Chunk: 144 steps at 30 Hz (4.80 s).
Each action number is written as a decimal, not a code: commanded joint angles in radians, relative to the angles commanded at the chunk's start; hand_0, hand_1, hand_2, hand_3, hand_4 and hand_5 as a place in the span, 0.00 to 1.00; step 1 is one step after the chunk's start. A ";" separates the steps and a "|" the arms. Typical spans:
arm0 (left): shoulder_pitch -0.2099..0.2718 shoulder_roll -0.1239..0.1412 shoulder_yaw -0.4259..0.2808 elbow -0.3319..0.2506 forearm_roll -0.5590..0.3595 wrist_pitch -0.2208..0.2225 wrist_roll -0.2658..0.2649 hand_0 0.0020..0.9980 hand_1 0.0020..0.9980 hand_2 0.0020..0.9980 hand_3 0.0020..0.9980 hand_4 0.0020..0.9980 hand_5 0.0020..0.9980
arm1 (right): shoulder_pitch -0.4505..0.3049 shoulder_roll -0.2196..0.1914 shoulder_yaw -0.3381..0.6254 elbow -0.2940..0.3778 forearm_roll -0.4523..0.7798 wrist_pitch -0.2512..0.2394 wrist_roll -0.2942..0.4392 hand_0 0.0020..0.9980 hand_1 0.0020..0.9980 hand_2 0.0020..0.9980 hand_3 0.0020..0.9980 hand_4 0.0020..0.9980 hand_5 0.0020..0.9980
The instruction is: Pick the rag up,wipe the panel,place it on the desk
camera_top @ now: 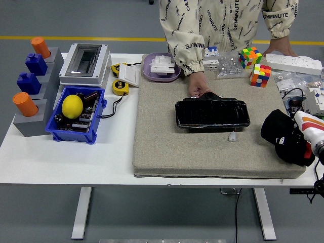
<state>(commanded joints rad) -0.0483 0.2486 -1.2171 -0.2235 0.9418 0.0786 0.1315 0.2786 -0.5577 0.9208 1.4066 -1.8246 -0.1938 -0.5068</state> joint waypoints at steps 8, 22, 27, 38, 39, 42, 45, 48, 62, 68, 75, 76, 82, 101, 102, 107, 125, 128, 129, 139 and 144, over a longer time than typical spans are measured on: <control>-0.002 -0.001 -0.002 -0.001 0.002 0.000 0.000 0.65 0.66 0.70 0.58 0.68 0.44 | 0.003 -0.001 0.007 -0.002 -0.007 0.040 0.007 0.51 0.50 0.57 0.54 0.93 0.30; -0.005 -0.003 -0.007 -0.001 0.004 0.000 0.000 0.65 0.66 0.70 0.58 0.68 0.45 | 0.007 -0.001 0.013 -0.007 -0.004 0.083 0.016 0.63 0.59 0.68 0.60 1.00 0.38; -0.005 -0.004 -0.009 -0.001 0.004 0.000 0.000 0.65 0.66 0.70 0.58 0.68 0.45 | 0.008 -0.002 0.017 -0.008 -0.003 0.086 0.018 0.67 0.62 0.70 0.62 1.00 0.38; -0.004 -0.004 -0.012 -0.001 0.006 0.000 0.000 0.65 0.66 0.70 0.58 0.68 0.45 | 0.004 -0.006 0.033 0.008 -0.006 0.088 0.021 0.73 0.67 0.75 0.73 1.00 0.42; -0.004 -0.004 -0.012 -0.001 0.006 0.000 0.000 0.65 0.66 0.70 0.58 0.68 0.45 | 0.003 -0.007 0.036 0.012 -0.007 0.088 0.020 0.73 0.67 0.75 0.73 1.00 0.42; -0.004 -0.005 -0.012 -0.002 0.006 0.000 0.000 0.65 0.66 0.70 0.58 0.68 0.45 | 0.000 -0.010 0.047 0.030 -0.009 0.090 0.021 0.75 0.69 0.78 0.77 1.00 0.45; -0.004 -0.005 -0.011 -0.001 0.006 0.000 0.000 0.65 0.66 0.70 0.58 0.68 0.45 | -0.003 -0.012 0.057 0.045 -0.010 0.092 0.021 0.75 0.69 0.78 0.77 1.00 0.45; -0.004 -0.005 -0.012 -0.001 0.006 0.000 0.000 0.65 0.66 0.70 0.58 0.68 0.45 | -0.007 -0.015 0.069 0.056 -0.008 0.103 0.025 0.75 0.69 0.78 0.77 1.00 0.45; -0.003 -0.006 -0.013 -0.001 0.008 0.000 0.000 0.65 0.66 0.70 0.58 0.68 0.45 | -0.083 -0.020 0.236 0.126 0.294 -0.009 0.275 1.00 0.96 1.00 1.00 1.00 0.88; -0.001 -0.006 -0.010 -0.001 0.008 0.000 0.000 0.65 0.66 0.70 0.58 0.68 0.45 | -0.125 -0.008 0.341 0.123 0.547 -0.070 0.529 1.00 0.98 0.97 1.00 1.00 1.00; 0.000 -0.004 -0.004 -0.001 0.006 0.000 0.000 0.65 0.66 0.70 0.58 0.68 0.45 | -0.153 0.011 0.472 0.094 0.835 0.068 0.591 1.00 0.99 0.99 1.00 1.00 1.00; 0.000 -0.004 -0.003 -0.001 0.005 0.000 0.000 0.65 0.66 0.70 0.58 0.68 0.45 | -0.154 0.013 0.483 0.083 0.880 0.078 0.588 1.00 0.99 0.99 1.00 1.00 1.00; 0.000 -0.004 -0.001 -0.002 0.004 -0.001 0.000 0.65 0.66 0.70 0.58 0.68 0.45 | -0.152 0.021 0.506 0.024 1.134 0.100 0.585 1.00 0.96 0.97 1.00 1.00 1.00; -0.003 -0.008 -0.005 -0.002 0.006 -0.001 0.000 0.65 0.66 0.70 0.58 0.68 0.45 | -0.128 0.054 0.544 -0.123 1.719 0.136 0.604 0.97 0.90 0.91 0.90 1.00 1.00; -0.002 -0.008 -0.006 -0.002 0.006 -0.001 0.000 0.65 0.66 0.70 0.58 0.68 0.45 | -0.129 0.054 0.546 -0.123 1.717 0.137 0.603 0.97 0.90 0.91 0.90 1.00 1.00; 0.000 -0.010 -0.008 0.000 0.006 -0.001 0.000 0.65 0.66 0.70 0.58 0.68 0.45 | -0.131 0.056 0.551 -0.124 1.712 0.135 0.599 0.96 0.89 0.90 0.89 1.00 1.00; -0.003 -0.012 -0.010 -0.001 0.009 -0.001 0.000 0.65 0.66 0.70 0.58 0.68 0.45 | -0.127 0.055 0.558 -0.125 1.714 0.118 0.596 0.95 0.87 0.89 0.88 1.00 1.00; -0.003 -0.012 -0.011 -0.001 0.010 -0.001 0.000 0.65 0.66 0.70 0.58 0.68 0.45 | -0.125 0.054 0.559 -0.123 1.715 0.118 0.596 0.95 0.86 0.89 0.88 1.00 1.00; -0.003 -0.012 -0.011 0.000 0.010 -0.001 0.000 0.65 0.66 0.70 0.58 0.68 0.45 | -0.125 0.054 0.560 -0.122 1.715 0.118 0.596 0.95 0.86 0.89 0.88 1.00 1.00; -0.005 -0.013 -0.015 -0.001 0.013 -0.001 0.000 0.65 0.66 0.70 0.58 0.68 0.45 | -0.123 0.053 0.563 -0.122 1.717 0.116 0.595 0.94 0.86 0.89 0.87 1.00 1.00; -0.005 -0.014 -0.013 0.000 0.010 -0.001 0.000 0.65 0.66 0.70 0.58 0.68 0.45 | -0.119 0.053 0.558 -0.124 1.717 0.115 0.594 0.94 0.86 0.89 0.87 1.00 1.00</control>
<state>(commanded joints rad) -0.0529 0.2341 -1.2304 -0.2236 0.9517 0.0775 0.1316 0.1593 -0.5047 1.4787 1.2823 -0.1079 -0.0785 0.0877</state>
